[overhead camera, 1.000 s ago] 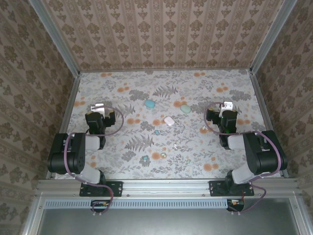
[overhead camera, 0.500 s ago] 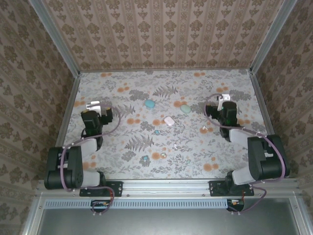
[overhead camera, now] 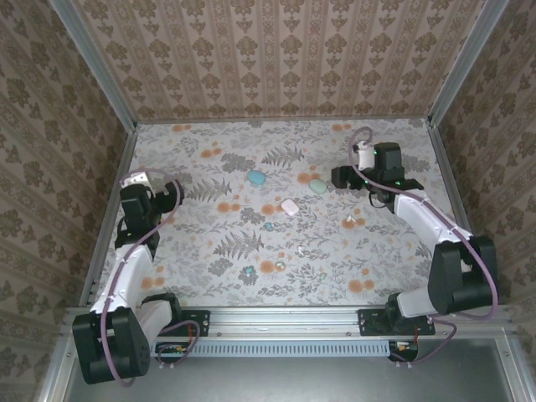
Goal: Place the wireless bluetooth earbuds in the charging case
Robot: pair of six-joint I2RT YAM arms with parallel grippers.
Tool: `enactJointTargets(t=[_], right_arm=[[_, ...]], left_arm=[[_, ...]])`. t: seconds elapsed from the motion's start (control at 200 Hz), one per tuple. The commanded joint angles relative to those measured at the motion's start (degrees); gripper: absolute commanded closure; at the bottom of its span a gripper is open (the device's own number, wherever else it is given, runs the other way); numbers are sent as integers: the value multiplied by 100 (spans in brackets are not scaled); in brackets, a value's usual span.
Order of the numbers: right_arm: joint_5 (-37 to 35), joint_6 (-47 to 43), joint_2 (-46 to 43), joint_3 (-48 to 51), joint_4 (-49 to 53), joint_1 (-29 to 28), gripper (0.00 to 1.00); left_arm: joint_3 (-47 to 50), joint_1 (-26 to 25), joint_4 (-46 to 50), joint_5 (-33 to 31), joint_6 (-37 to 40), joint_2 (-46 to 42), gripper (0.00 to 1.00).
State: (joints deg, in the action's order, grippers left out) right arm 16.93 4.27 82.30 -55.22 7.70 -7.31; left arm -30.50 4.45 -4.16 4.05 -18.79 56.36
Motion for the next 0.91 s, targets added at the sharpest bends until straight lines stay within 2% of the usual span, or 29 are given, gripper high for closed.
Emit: enactJointTargets(t=[0.0,0.1,0.175,0.465,0.635,0.785,0.9], right_arm=[[364,-426,355,-401,1065,-470,22],[125,-838,540,-556,1255,-864,26],[128,-1214,660,-632,1324,-1083,35],[-89,-2633,1061,-726,1398,-1659,37],[-360,-2557,1491,-999,1569,-2010,37],[-652,-1757,1981,-1423,1814,-2107,35],[-718,-1596,2308,-1690,2038,-2201,32]], left_arm=[[-137,-22,531,1229,-640,-74,0],[-63,-185,487,1518,-911,-80,0],[-45,-344,568,1501,-989,-123,0],[75,-620,803,1353,-1123,-486,0],[23,-621,1024,1353,-1005,-622,0],[-68,-608,1299,1282,-881,-735,0],[-70,-607,1383,1273,-844,-810,0]])
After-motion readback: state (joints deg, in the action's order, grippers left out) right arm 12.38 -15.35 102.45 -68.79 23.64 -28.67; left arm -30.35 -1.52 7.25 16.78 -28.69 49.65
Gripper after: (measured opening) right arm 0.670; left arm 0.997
